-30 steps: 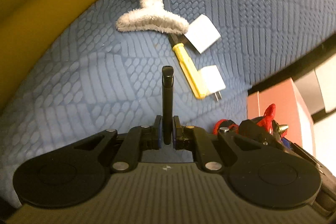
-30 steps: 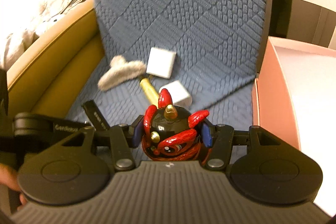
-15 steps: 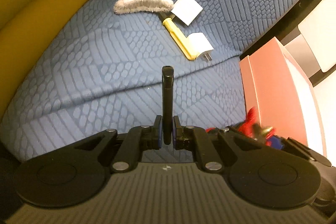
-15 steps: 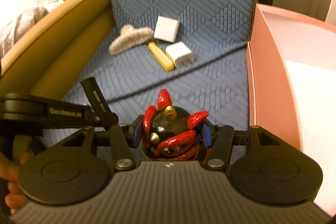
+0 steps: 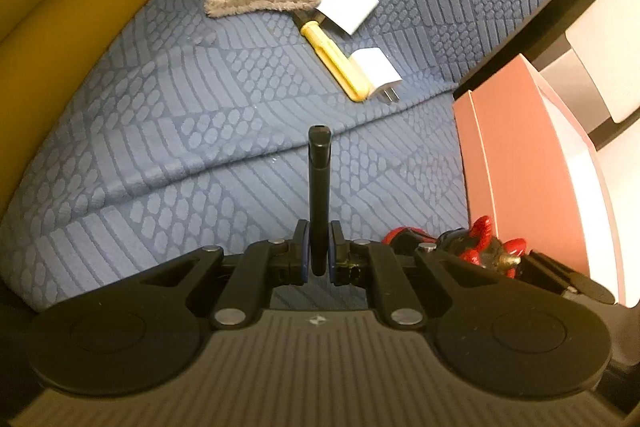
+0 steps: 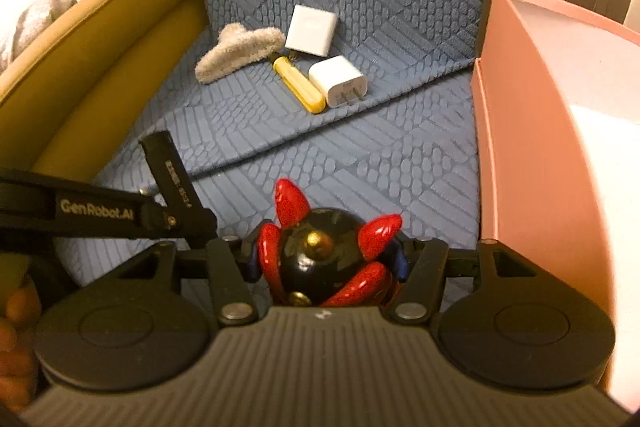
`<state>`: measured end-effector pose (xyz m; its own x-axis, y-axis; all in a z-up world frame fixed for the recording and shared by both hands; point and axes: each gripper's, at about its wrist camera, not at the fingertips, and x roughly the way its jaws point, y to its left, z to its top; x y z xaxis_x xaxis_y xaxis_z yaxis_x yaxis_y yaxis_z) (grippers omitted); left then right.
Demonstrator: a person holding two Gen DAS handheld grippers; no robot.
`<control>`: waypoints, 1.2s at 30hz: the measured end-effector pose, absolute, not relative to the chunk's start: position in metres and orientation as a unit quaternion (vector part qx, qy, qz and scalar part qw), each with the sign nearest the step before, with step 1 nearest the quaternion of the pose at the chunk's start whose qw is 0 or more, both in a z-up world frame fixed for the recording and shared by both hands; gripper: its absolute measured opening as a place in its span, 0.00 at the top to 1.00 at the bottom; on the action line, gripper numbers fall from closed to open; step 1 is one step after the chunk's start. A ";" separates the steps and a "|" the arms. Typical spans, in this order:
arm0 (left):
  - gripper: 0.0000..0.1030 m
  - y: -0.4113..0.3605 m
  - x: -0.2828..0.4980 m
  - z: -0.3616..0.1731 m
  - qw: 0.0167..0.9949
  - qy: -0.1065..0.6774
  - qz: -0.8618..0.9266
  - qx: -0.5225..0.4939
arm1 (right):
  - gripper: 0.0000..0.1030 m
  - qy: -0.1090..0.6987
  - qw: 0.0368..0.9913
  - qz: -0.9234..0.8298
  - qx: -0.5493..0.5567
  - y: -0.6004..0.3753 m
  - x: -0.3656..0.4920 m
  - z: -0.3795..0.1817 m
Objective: Organize rigid objects
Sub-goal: 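Grasp the black USB stick with the left gripper while the right lifts the figurine, then lower the figurine and USB stick into the pink box and open both grippers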
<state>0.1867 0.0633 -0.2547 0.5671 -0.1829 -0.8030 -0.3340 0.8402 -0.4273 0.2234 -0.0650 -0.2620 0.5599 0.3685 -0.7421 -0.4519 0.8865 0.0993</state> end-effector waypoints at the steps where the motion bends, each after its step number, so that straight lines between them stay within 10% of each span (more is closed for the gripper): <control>1: 0.90 0.062 0.187 -0.253 0.841 0.463 0.044 -0.277 | 0.42 0.407 0.882 0.231 -0.048 -0.067 0.223 -0.260; 36: 0.90 -0.059 0.195 -0.084 0.892 0.372 -0.031 -0.254 | 0.42 0.303 0.928 0.215 0.011 -0.190 0.216 -0.077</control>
